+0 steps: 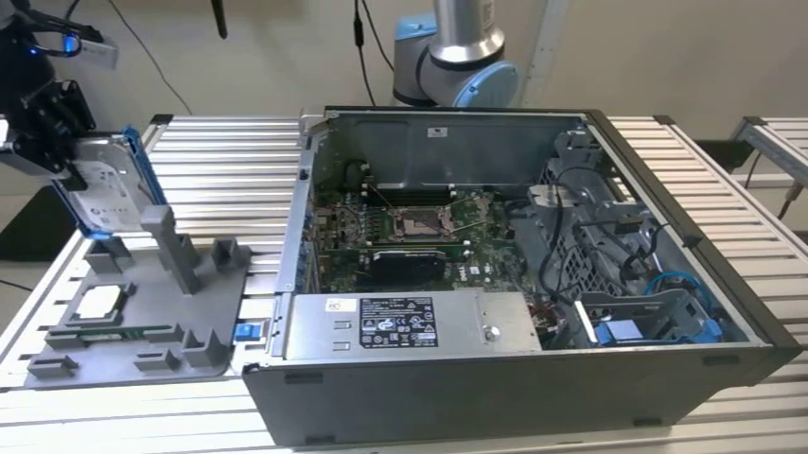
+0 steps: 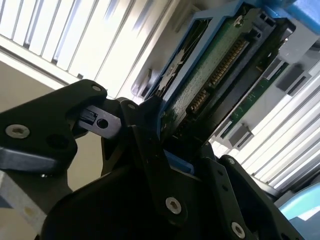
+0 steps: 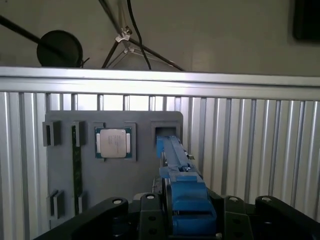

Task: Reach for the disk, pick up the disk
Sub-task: 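Pick up the disk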

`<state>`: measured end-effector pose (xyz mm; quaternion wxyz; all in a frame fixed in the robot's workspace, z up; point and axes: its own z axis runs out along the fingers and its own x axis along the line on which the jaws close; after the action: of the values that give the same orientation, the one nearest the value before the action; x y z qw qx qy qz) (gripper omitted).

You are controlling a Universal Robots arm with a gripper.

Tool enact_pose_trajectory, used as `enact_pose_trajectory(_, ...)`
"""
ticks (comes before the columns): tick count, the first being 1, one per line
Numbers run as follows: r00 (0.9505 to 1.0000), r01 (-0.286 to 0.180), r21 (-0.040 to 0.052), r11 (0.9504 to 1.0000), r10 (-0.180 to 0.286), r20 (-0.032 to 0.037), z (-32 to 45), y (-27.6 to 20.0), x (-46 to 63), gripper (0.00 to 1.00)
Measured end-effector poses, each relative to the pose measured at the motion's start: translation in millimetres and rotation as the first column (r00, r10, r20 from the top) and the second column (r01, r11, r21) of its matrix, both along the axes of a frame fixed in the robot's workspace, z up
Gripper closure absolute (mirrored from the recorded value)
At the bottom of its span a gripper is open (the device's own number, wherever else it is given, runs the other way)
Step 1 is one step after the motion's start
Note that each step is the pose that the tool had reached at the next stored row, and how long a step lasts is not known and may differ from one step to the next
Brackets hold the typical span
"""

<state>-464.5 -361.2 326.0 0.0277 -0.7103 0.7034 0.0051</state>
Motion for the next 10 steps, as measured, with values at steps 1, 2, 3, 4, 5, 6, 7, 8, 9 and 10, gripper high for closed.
enact_pose_trajectory(1,1.0,0.0,0.0,1.0,0.0,0.0026,2.1,0.0,-0.1,1.0)
enact_pose_trajectory(2,1.0,0.0,0.0,1.0,0.0,0.0051,4.0,0.0,-0.2,1.0)
enact_pose_trajectory(3,1.0,0.0,-0.0001,1.0,0.0,0.008,5.7,0.0,-0.3,1.0)
enact_pose_trajectory(4,0.9999,0.0,0.0,1.0,0.0,0.0112,7.1,0.0,-0.4,1.0)
enact_pose_trajectory(5,0.9999,0.0,0.0,1.0,0.0,0.0145,8.4,0.0,-0.5,1.0)
enact_pose_trajectory(6,0.9998,-0.001,0.0,1.0,0.001,0.0179,9.7,0.0,-0.6,1.0)
enact_pose_trajectory(7,0.9998,-0.001,0.0,1.0,0.001,0.0213,11.0,0.0,-0.7,1.0)
enact_pose_trajectory(8,0.9997,-0.001,0.0,1.0,0.001,0.0245,12.3,0.0,-0.7,1.0)
enact_pose_trajectory(9,0.9996,-0.001,-0.0001,1.0,0.001,0.0272,13.8,0.0,-0.7,1.0)
enact_pose_trajectory(10,0.9996,-0.001,0.0,1.0,0.001,0.029,15.8,0.0,-0.8,1.0)
